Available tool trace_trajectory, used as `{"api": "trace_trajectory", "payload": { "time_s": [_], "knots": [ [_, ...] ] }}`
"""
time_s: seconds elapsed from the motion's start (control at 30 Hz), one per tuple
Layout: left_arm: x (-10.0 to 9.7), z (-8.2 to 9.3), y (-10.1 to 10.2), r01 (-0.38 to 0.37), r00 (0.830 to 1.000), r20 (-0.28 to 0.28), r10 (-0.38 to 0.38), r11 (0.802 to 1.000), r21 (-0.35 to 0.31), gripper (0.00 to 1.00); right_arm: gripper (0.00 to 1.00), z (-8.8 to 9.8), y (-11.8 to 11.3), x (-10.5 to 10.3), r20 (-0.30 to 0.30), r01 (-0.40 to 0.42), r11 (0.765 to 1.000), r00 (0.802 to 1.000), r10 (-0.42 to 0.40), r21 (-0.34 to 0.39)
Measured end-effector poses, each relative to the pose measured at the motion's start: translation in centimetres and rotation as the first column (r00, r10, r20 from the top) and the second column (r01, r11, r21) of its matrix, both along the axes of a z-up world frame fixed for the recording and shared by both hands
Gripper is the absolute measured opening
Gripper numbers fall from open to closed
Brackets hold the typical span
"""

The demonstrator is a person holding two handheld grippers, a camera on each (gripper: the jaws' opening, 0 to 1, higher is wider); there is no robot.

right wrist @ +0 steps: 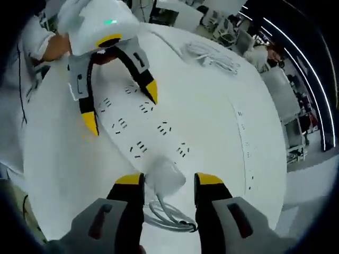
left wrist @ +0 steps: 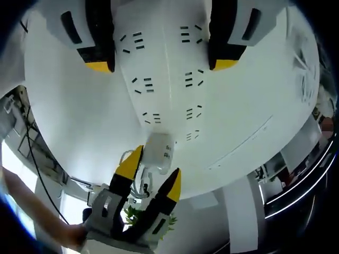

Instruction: Straighten the power strip on the desk, plug the charger into it

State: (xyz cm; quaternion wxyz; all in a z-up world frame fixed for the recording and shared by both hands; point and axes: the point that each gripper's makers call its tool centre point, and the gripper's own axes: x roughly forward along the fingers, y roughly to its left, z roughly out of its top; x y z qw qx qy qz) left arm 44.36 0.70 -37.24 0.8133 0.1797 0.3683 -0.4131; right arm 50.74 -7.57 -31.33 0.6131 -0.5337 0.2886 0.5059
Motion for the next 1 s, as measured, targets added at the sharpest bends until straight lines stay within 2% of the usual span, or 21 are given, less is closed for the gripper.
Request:
{"api": "trace_trajectory", "payload": {
  "time_s": [0.13,0.2,0.27,0.43,0.67,0.87,1.0],
  "knots": [
    [0.0,0.0,0.0,0.001,1.000,-0.003,-0.001,1.000,0.003,0.73,0.31,-0.5,0.8,-0.6,-0.024,-0.124,0.992,0.992,0.124,-0.014],
    [0.0,-0.1,0.0,0.002,1.000,-0.006,-0.002,1.000,0.002,0.73,0.32,-0.7,1.0,-0.5,-0.005,-0.181,0.983,0.983,0.181,-0.029],
    [0.0,-0.1,0.0,0.003,1.000,-0.009,-0.003,1.000,0.000,0.73,0.29,-1.0,0.9,-0.7,-0.029,-0.175,0.984,0.984,0.174,-0.034],
    [0.0,-0.1,0.0,0.005,1.000,-0.013,-0.005,1.000,-0.008,0.74,0.30,-1.7,0.9,-0.5,-0.007,-0.232,0.971,0.973,0.232,-0.049],
    [0.0,-0.2,0.0,0.022,0.999,-0.031,-0.023,0.999,-0.030,0.75,0.30,-1.7,0.9,-0.4,-0.001,-0.191,0.981,0.982,0.191,-0.028],
    [0.1,-0.1,0.2,0.073,0.997,-0.036,-0.075,0.996,-0.049,0.75,0.30,-1.7,1.0,-0.5,-0.001,-0.167,0.986,0.986,0.167,-0.010],
    [0.0,-0.1,0.0,0.108,0.993,-0.035,-0.109,0.994,-0.037,0.75,0.30,-1.7,0.8,-0.7,-0.004,-0.135,0.991,0.991,0.135,-0.009]
  ]
}}
